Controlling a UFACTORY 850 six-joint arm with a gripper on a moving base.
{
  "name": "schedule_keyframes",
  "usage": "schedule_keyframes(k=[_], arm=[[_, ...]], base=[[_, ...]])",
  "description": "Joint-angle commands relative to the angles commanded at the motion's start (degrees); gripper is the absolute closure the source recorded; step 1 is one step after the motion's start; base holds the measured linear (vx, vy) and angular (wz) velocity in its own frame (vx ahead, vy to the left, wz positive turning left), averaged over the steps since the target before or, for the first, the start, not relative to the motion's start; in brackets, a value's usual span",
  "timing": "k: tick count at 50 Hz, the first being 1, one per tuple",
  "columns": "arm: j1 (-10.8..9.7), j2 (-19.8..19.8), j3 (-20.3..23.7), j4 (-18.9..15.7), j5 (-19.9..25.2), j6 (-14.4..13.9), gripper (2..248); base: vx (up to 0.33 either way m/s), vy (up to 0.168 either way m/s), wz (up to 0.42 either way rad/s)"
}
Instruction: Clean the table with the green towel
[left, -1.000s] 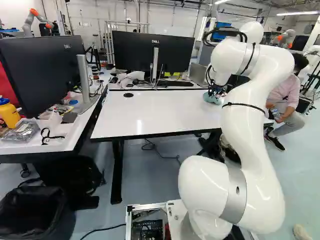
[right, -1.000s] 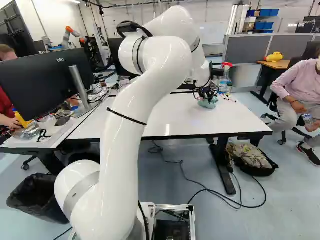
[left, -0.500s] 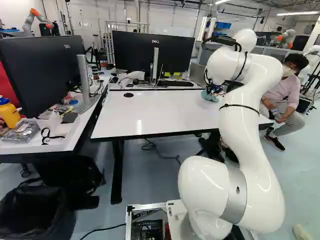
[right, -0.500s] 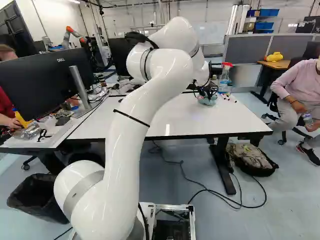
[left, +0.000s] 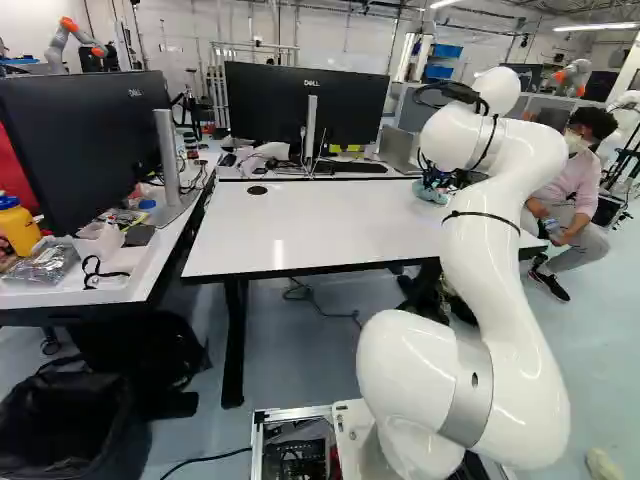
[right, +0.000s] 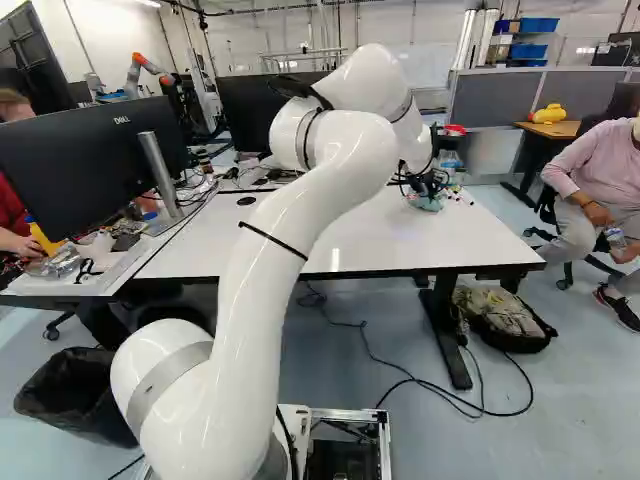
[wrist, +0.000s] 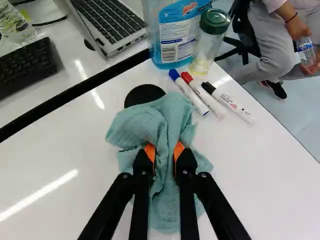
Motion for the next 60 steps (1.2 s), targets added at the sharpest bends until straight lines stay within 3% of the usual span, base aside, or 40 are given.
schedule_keyframes(k=[9,26,48,60], arm=[[-1.09,0.68,1.02,0.00,0.00,0.00,191],[-1.93,4.89,7.32,0.00,0.00,0.00,191],[-2.19,10.80,16.00,0.00,0.00,0.00,191],[-1.38,13.17,19.45,0.00,0.00,0.00,191]], base=[[0.000,0.000,0.000],[0.000,0.000,0.000],[0.000,0.000,0.000],[0.000,0.000,0.000]])
